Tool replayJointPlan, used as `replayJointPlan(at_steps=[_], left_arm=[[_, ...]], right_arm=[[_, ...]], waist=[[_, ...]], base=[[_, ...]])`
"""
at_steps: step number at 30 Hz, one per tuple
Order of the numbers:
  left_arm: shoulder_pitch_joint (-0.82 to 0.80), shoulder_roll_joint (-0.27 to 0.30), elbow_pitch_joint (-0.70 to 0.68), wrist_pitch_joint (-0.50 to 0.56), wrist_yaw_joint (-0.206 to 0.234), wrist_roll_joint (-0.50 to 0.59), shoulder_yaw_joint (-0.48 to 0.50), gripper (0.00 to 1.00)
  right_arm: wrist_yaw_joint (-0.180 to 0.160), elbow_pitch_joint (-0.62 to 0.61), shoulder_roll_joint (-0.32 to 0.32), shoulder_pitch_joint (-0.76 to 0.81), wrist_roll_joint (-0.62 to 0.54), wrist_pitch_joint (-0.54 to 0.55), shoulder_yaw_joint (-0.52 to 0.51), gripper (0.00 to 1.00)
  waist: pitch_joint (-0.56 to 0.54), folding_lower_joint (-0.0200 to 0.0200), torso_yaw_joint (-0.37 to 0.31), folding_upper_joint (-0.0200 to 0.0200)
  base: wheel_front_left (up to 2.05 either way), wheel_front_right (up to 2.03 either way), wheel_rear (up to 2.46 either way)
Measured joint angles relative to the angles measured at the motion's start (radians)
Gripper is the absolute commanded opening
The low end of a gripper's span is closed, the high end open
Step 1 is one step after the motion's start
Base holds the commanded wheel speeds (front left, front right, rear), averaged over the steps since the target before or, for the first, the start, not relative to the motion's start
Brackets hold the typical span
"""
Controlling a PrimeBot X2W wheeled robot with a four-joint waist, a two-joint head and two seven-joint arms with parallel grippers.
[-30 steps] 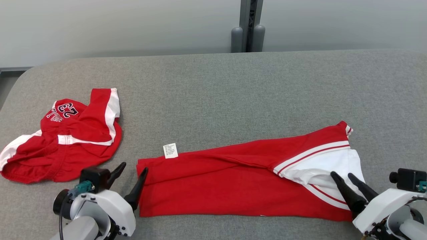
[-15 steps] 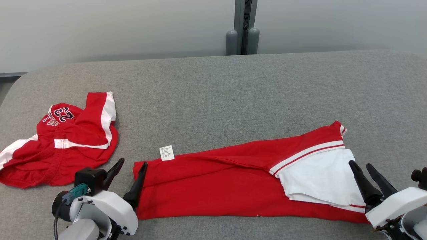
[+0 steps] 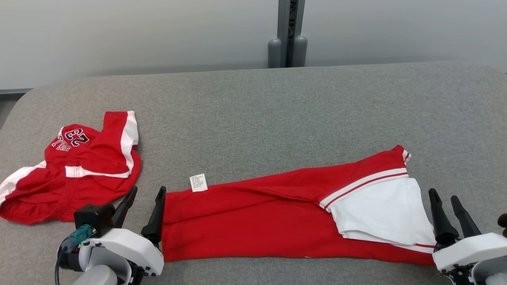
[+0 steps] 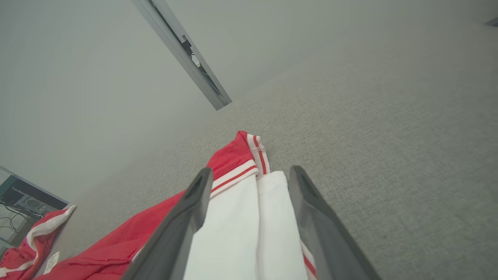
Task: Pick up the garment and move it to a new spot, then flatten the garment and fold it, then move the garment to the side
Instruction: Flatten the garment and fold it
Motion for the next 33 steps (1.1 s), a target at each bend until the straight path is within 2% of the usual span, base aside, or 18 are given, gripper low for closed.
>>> replayJointPlan(at_steps=[9, 14, 26, 33], left_arm=[[0.026, -0.029, -0.003, 0.0, 0.005, 0.05, 0.073, 1.0], [0.067, -0.047, -0.005, -0.001, -0.007, 0.079, 0.101, 1.0], [0.061, -0.063, 0.011, -0.001, -0.045, 0.107, 0.124, 1.0], [0.059, -0.069, 0.027, -0.001, -0.058, 0.112, 0.129, 1.0]], right_arm=[[0.0, 0.005, 0.078, 0.021, -0.18, 0.0, -0.083, 1.0], [0.0, 0.059, 0.113, 0.023, -0.255, 0.005, -0.107, 1.0], [0.0, 0.313, 0.16, -0.117, -0.305, 0.09, -0.187, 1.0], [0.0, 0.425, 0.193, -0.184, -0.28, 0.135, -0.213, 1.0]], waist=[[-0.014, 0.0, 0.001, 0.0], [-0.018, 0.0, 0.004, 0.0], [0.006, 0.0, 0.046, -0.0001], [0.007, 0.0, 0.084, 0.0]], base=[[0.0, 0.0, 0.0], [0.0, 0.0, 0.0], [0.0, 0.0, 0.0], [0.0, 0.0, 0.0]])
